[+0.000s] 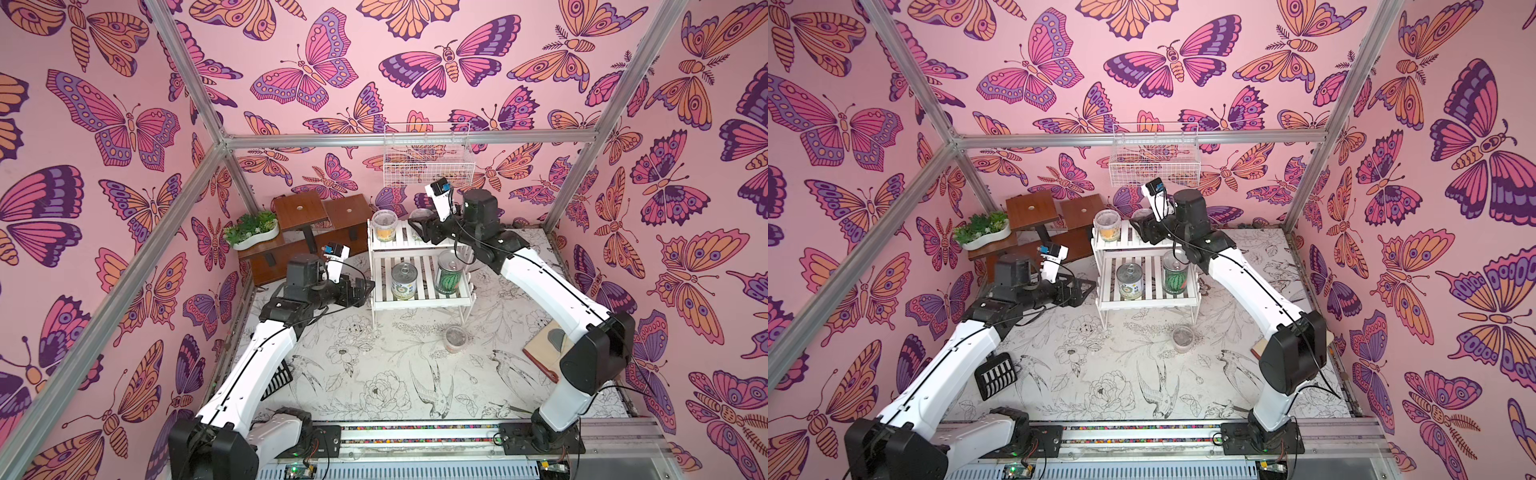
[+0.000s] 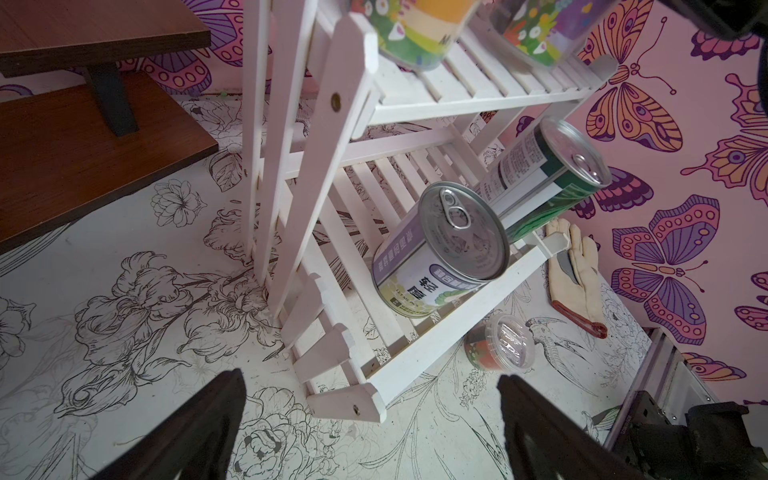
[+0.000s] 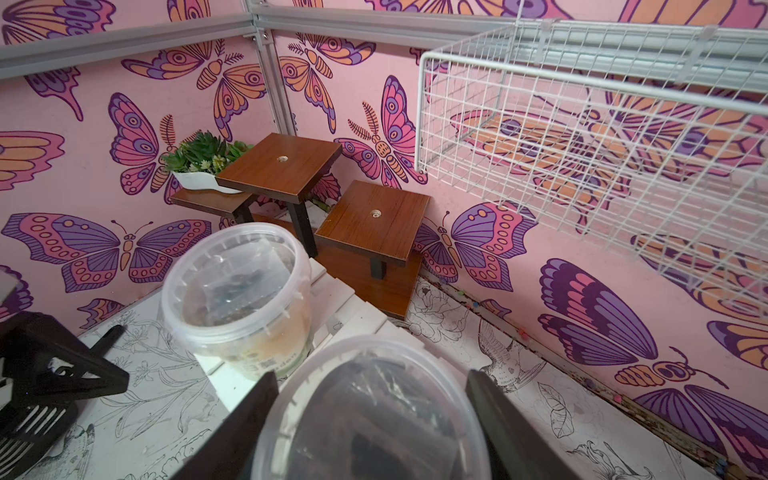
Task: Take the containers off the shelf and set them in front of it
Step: 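Pick up a container from the shelf, then place the container at the center of the board.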
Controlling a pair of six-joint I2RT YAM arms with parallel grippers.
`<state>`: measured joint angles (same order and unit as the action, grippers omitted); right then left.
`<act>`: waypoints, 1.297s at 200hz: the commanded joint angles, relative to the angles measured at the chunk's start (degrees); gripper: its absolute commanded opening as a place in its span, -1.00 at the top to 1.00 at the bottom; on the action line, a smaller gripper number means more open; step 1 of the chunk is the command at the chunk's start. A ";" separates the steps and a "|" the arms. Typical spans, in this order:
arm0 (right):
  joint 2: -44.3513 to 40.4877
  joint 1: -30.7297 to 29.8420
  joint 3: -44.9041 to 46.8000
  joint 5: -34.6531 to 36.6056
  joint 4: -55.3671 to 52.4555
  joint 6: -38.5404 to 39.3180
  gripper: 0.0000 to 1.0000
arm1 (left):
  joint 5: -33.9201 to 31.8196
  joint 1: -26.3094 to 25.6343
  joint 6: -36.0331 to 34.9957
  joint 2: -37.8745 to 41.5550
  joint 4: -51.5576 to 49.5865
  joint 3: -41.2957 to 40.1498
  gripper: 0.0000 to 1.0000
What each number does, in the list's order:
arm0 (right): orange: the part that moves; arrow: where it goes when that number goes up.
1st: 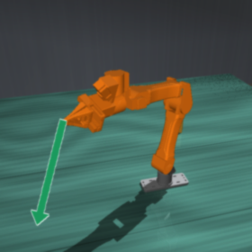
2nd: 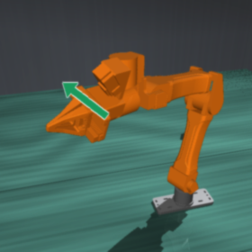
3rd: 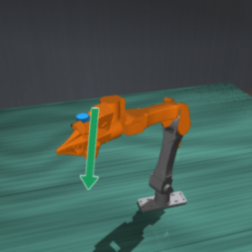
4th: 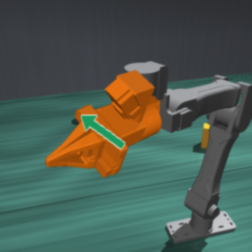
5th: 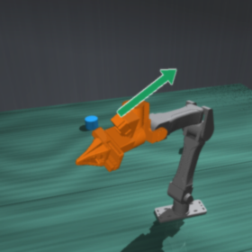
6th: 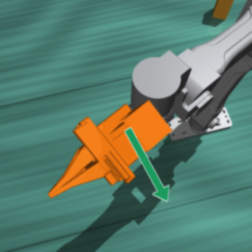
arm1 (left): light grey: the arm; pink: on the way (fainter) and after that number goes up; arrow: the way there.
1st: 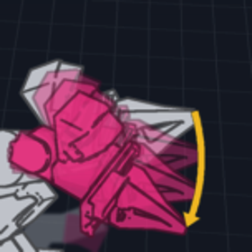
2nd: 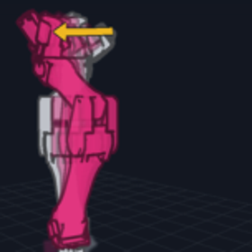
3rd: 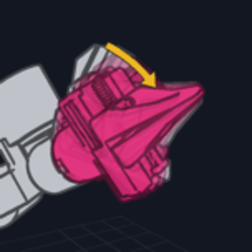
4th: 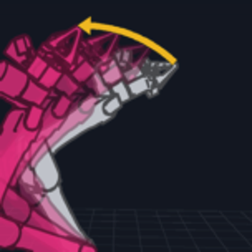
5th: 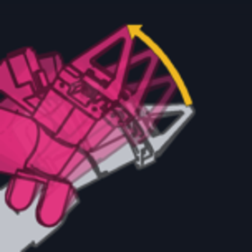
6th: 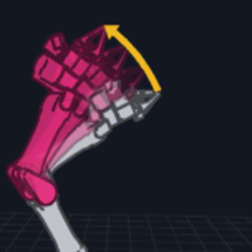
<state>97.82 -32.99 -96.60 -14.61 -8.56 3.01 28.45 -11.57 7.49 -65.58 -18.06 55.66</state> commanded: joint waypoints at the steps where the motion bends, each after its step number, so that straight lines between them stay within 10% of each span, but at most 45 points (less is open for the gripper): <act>1: -3.95 -0.40 1.24 0.42 2.02 -0.58 0.21 | -0.66 0.31 -0.82 0.89 -0.20 -0.73 -1.00; 259: -41.65 -27.53 60.58 22.93 22.99 -7.42 0.25 | -2.62 0.05 0.34 3.71 -0.73 -3.10 -1.00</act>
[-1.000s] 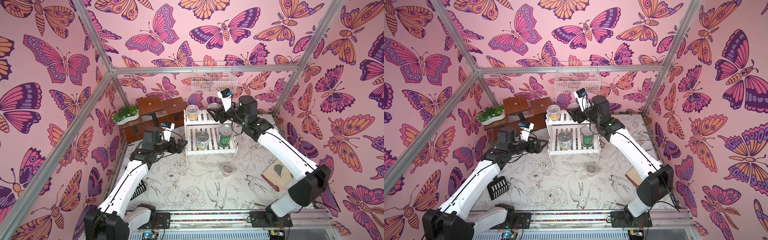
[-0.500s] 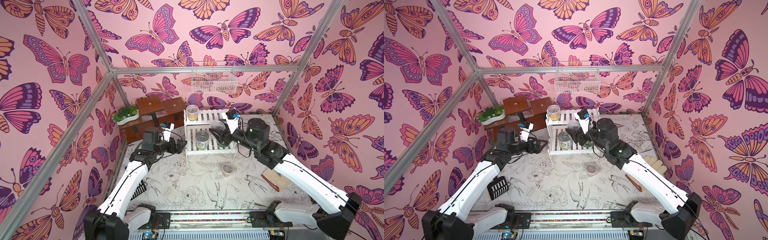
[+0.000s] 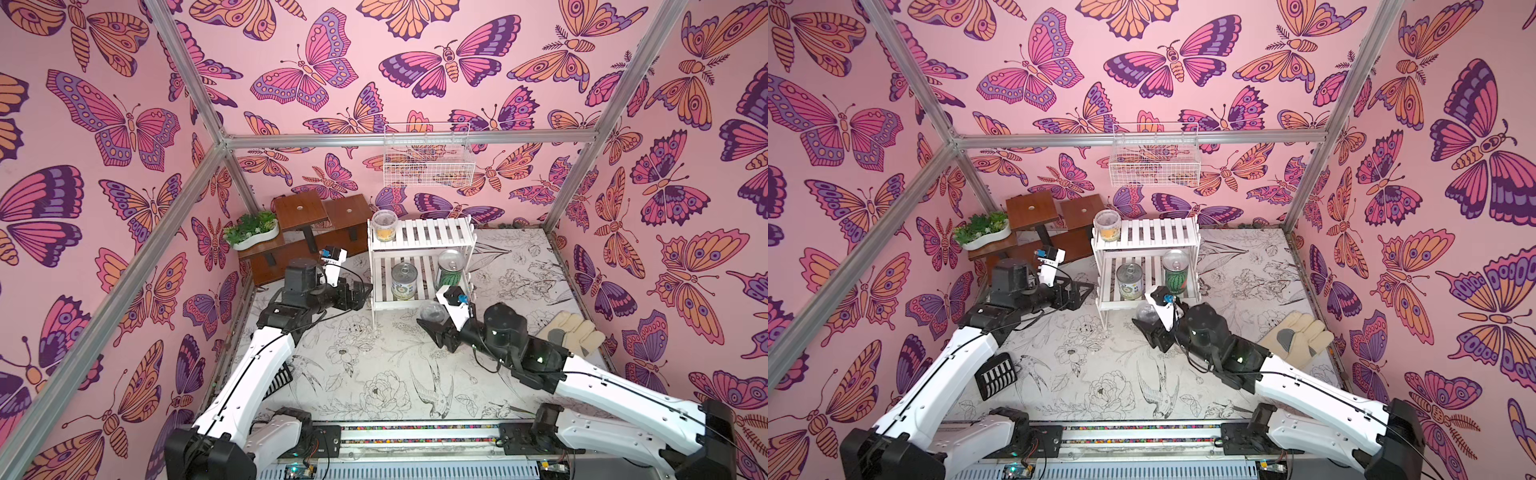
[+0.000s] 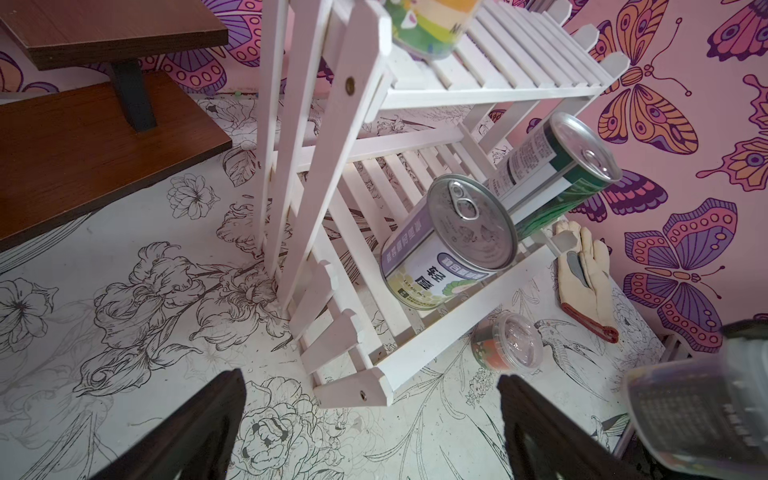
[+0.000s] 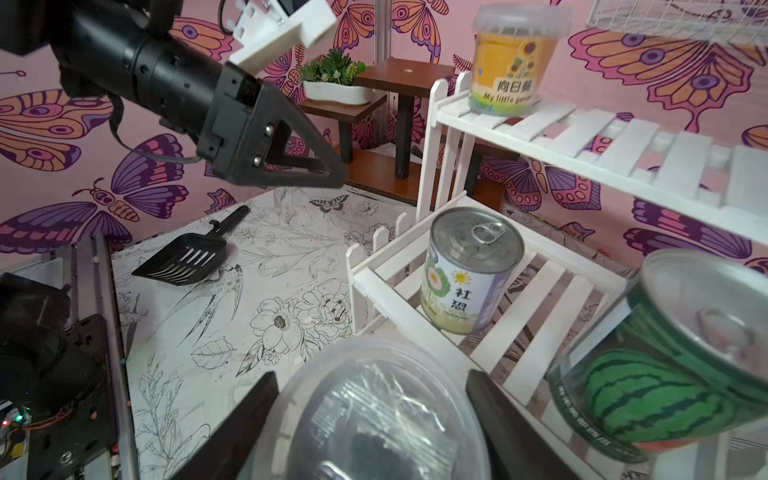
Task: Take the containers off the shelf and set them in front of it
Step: Place the container at the center of the board.
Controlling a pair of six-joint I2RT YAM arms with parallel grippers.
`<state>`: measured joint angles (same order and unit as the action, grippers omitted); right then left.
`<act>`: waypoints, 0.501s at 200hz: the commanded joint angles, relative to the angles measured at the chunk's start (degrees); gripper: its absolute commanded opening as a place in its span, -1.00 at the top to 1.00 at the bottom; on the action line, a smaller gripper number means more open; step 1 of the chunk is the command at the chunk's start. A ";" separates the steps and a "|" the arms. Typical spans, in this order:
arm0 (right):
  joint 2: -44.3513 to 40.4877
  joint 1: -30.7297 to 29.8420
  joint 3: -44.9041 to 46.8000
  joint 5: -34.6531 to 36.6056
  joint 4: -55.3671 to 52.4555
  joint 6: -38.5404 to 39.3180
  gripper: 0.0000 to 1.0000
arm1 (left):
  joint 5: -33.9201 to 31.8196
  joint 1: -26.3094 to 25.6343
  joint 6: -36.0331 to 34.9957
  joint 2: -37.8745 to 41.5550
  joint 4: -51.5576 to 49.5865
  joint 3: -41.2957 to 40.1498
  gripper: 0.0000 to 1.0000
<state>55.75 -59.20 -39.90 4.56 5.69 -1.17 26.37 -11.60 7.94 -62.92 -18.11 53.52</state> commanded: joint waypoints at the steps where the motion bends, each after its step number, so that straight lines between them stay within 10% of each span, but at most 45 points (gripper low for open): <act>1: 0.51 -1.43 4.05 3.86 8.95 -3.28 0.25 | -0.58 0.08 -0.12 1.04 -0.69 -0.91 -1.00; 100: 17.17 -3.38 12.18 8.93 28.20 -7.00 0.25 | -1.39 -0.11 -0.56 1.64 -0.64 -1.31 -1.00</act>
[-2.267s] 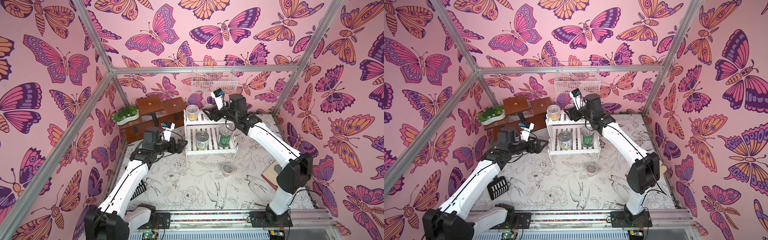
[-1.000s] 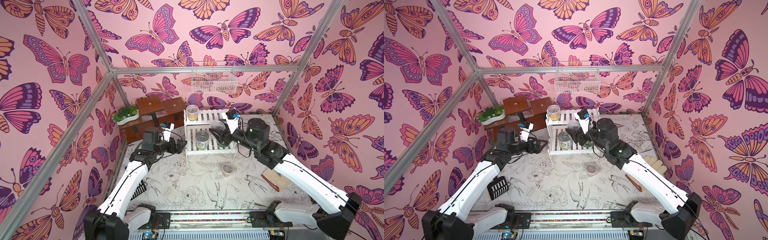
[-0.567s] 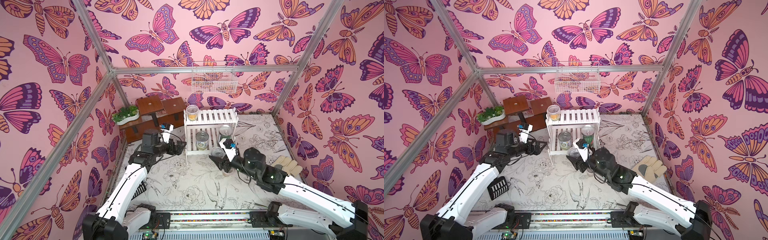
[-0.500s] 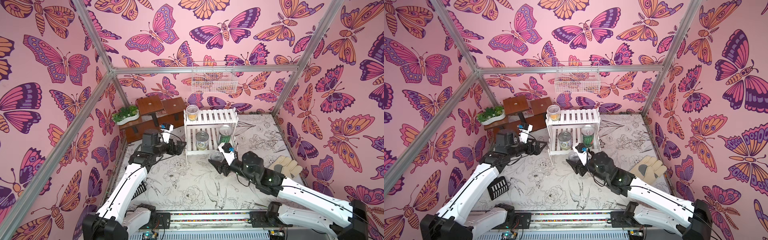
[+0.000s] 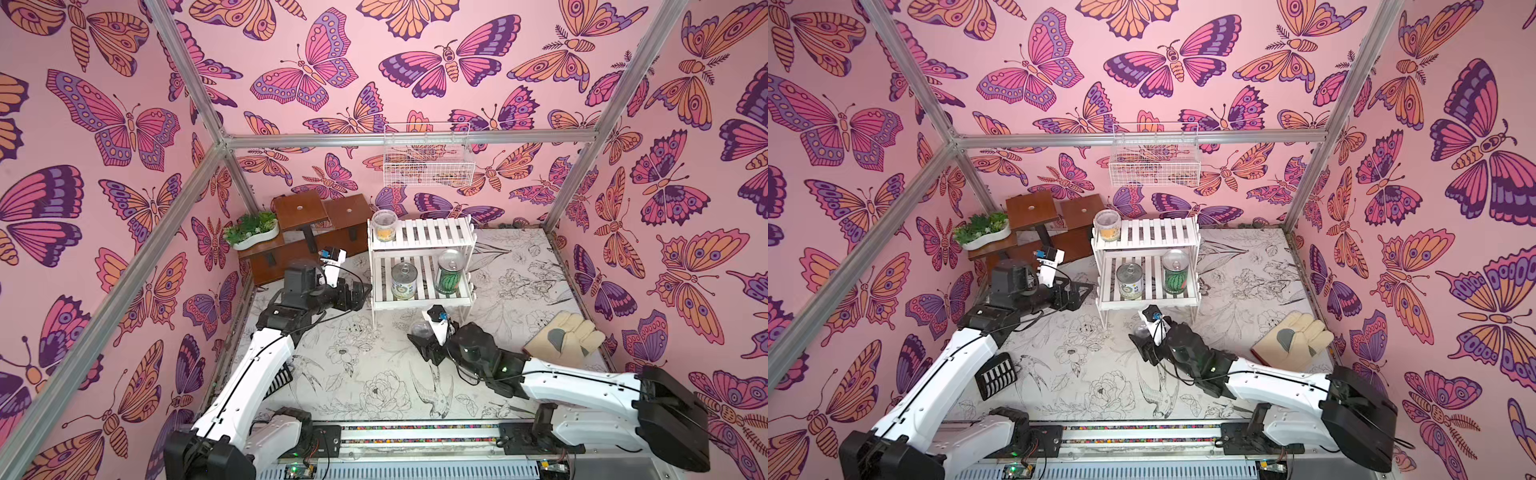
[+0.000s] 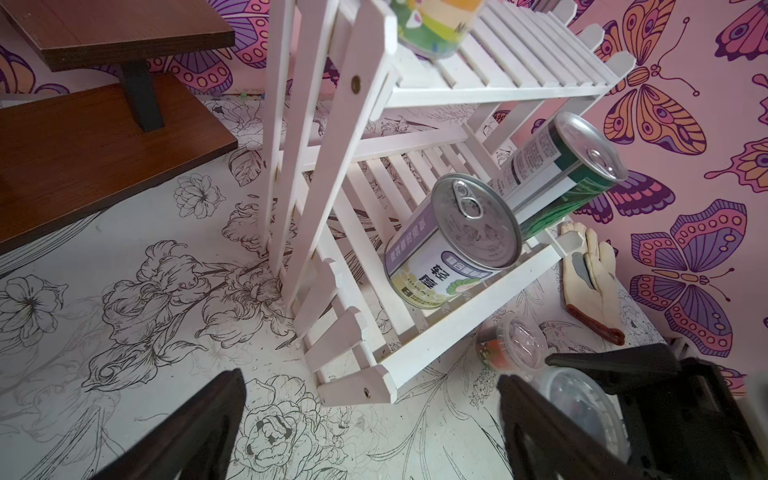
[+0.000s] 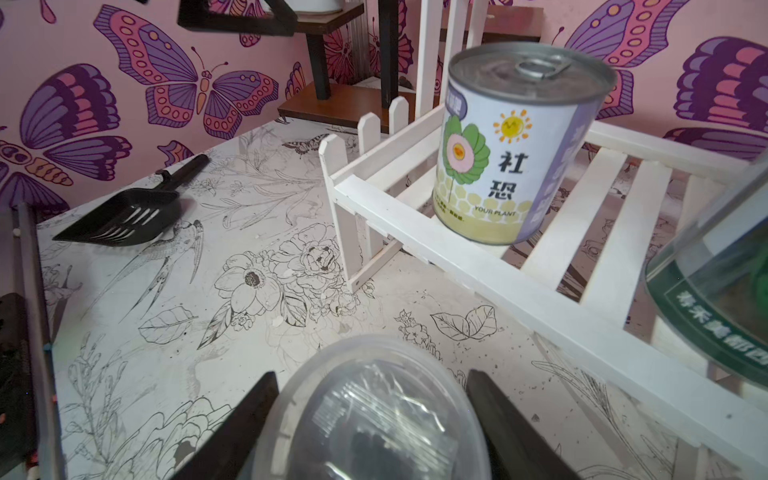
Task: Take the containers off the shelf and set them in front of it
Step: Place the container at the center of the board.
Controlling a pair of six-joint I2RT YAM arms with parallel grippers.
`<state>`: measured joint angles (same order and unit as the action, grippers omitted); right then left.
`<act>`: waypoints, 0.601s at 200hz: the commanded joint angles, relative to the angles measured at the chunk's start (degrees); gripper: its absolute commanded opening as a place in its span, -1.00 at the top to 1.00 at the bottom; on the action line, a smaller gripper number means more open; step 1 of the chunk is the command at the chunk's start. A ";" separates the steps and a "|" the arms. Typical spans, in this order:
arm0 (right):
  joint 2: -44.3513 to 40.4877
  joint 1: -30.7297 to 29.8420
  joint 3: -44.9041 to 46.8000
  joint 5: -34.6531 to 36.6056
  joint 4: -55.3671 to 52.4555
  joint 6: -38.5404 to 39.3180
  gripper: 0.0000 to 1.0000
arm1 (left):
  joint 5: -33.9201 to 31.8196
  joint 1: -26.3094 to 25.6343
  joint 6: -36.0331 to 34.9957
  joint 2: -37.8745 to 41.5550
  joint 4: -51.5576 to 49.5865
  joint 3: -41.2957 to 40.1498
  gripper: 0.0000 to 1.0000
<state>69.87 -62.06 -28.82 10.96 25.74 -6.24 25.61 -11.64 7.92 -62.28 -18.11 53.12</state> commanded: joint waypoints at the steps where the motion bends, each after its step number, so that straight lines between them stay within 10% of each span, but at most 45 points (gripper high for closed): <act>1: 3.20 -0.51 1.16 2.59 8.30 -1.98 0.25 | -0.59 -0.10 -0.54 1.02 -0.63 -0.92 -1.00; 120: 19.52 -0.49 3.68 7.99 24.76 -4.42 0.25 | -1.56 -0.06 -1.17 1.63 -1.00 -1.00 -1.00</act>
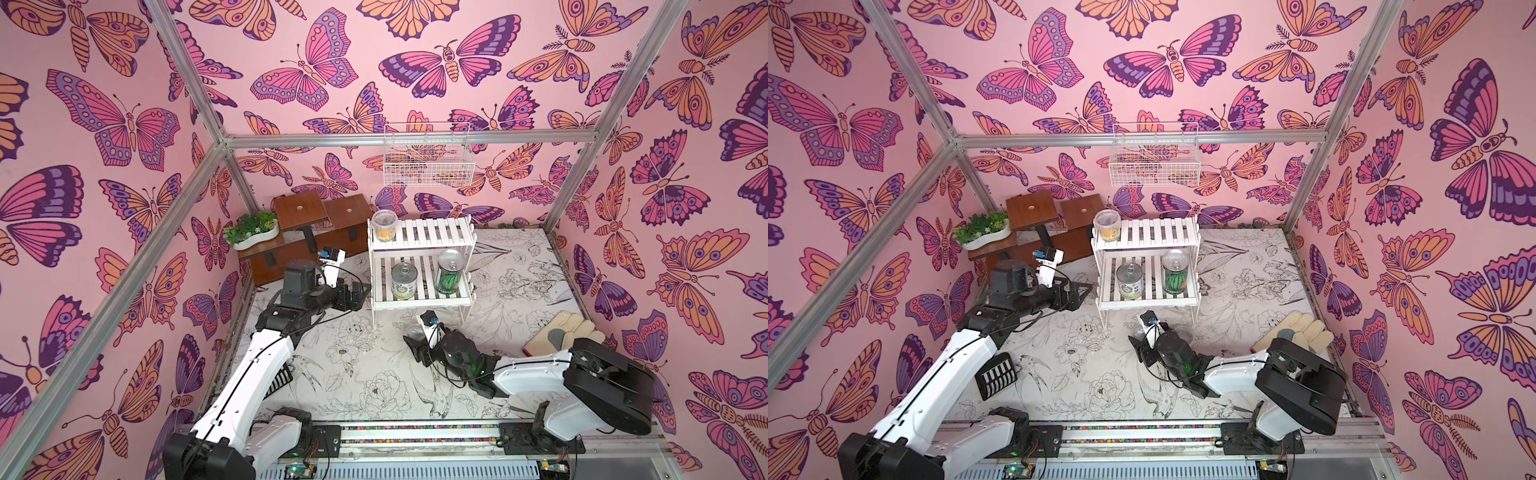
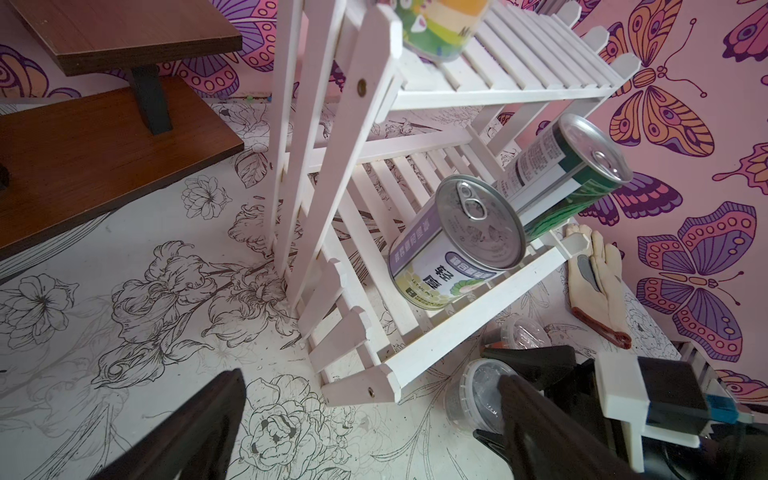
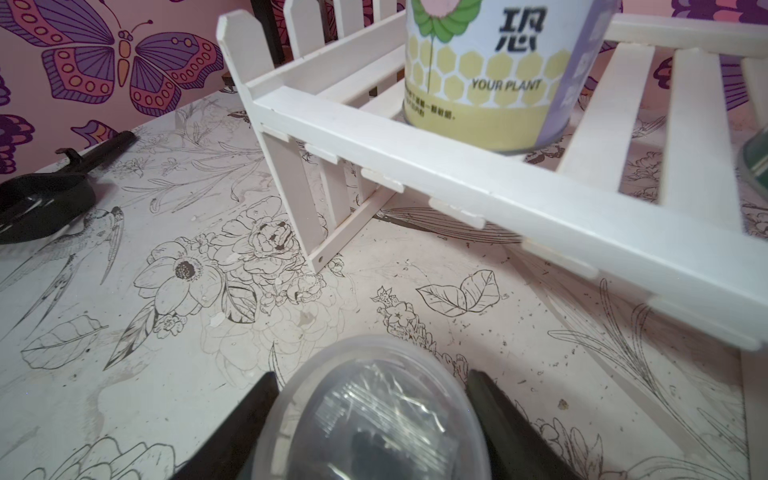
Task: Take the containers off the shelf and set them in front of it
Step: 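Place the container at the center of the board, then pick up a container from the shelf.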
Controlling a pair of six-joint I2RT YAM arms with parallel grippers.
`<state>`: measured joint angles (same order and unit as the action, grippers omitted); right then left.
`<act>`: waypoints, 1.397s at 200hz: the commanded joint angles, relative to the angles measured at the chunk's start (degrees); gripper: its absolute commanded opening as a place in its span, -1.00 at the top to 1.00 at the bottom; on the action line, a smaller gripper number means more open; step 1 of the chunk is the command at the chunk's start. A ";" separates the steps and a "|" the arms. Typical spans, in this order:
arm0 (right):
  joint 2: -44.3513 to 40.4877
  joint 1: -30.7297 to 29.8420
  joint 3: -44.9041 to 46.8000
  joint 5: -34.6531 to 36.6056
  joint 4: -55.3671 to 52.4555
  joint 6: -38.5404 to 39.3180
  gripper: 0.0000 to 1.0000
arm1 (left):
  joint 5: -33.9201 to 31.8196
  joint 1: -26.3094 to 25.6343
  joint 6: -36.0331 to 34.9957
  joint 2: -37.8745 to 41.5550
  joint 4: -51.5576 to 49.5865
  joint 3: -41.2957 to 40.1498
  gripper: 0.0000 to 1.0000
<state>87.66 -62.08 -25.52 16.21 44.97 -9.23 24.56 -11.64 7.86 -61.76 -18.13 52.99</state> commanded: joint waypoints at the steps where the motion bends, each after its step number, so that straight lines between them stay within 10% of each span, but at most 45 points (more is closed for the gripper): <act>1: 3.05 -0.48 0.38 2.80 5.59 -1.43 0.25 | -0.49 -0.06 -1.14 1.11 -1.00 -0.87 -1.00; 79: 7.87 -0.40 -0.36 4.77 7.32 -2.14 0.15 | -1.05 -0.07 -1.27 1.38 -1.09 -0.96 -1.00; 168: 7.84 -0.35 -1.73 5.28 5.16 -1.35 -0.53 | -1.35 -0.09 -1.49 1.90 -1.15 -1.00 -1.00; 279: -1.52 -1.75 -5.13 6.47 -5.70 -0.70 -0.92 | -0.13 -0.05 -2.10 1.41 -1.76 1.19 -1.00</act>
<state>90.26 -62.52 -28.32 20.88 44.12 -10.46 23.55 -11.64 7.44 -60.34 -18.55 52.88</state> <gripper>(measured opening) 0.947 0.999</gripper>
